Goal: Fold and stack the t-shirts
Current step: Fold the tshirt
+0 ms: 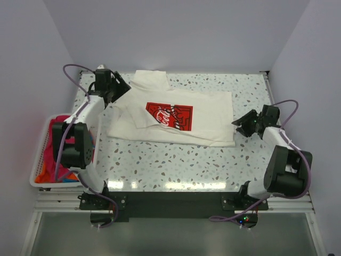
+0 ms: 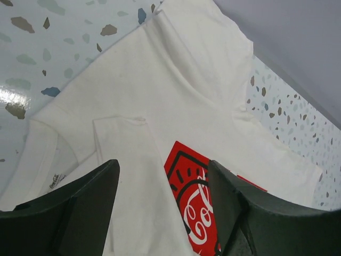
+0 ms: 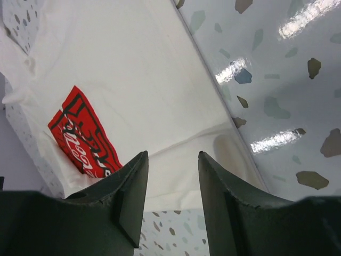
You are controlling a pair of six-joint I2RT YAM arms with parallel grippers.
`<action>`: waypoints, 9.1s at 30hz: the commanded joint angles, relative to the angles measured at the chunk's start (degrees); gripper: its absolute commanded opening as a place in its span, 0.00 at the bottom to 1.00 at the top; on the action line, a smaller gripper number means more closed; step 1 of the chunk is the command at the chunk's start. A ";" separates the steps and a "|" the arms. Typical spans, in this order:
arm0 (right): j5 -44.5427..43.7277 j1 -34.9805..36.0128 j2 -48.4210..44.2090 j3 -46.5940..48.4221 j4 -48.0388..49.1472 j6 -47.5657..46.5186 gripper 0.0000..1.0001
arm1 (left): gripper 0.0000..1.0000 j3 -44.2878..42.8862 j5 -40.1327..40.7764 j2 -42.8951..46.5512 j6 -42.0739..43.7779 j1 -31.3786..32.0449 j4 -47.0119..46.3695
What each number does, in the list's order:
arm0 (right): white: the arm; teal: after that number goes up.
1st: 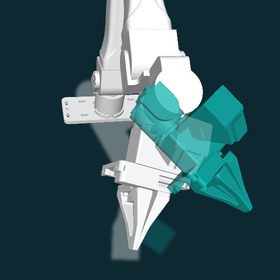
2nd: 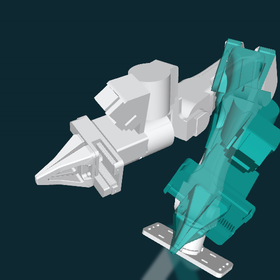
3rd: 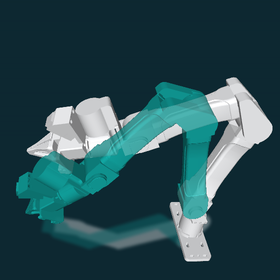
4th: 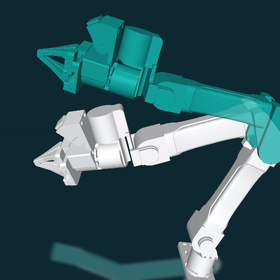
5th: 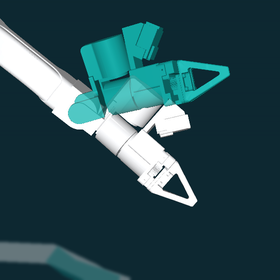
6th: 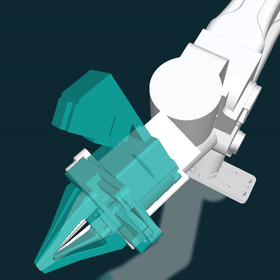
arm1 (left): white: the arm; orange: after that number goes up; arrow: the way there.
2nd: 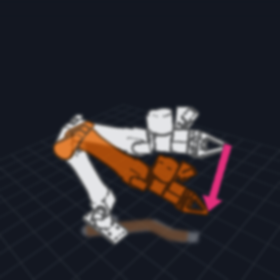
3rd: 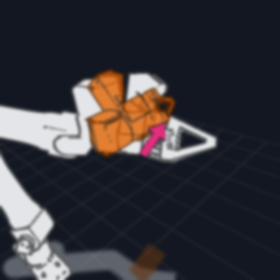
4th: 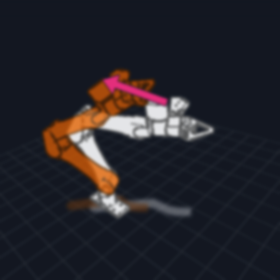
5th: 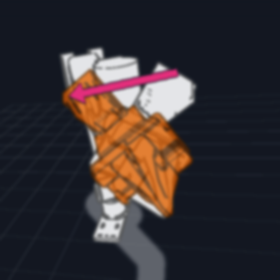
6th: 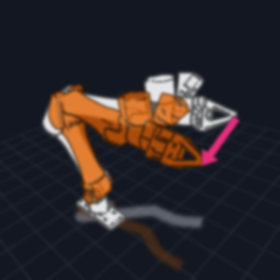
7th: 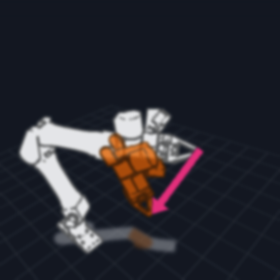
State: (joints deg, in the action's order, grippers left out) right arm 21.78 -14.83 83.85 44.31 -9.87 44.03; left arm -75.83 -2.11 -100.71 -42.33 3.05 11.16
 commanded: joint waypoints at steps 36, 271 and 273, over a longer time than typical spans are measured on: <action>-33.65 23.36 -3.35 -2.92 -7.54 -11.07 0.51 | 0.49 31.71 17.40 18.53 -9.88 11.10 3.70; -31.61 30.39 -7.83 -3.27 -9.64 -12.56 0.60 | 0.42 -9.42 17.84 -12.51 15.87 26.31 7.92; -29.88 27.77 -8.96 -3.18 -11.05 -11.96 0.60 | 0.59 -8.11 17.32 -9.01 14.13 25.08 8.00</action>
State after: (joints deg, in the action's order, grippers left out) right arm -6.90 15.62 77.14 39.68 -18.61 32.05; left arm -84.01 16.58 -116.73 -27.35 29.69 22.17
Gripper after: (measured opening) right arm 0.600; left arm 0.489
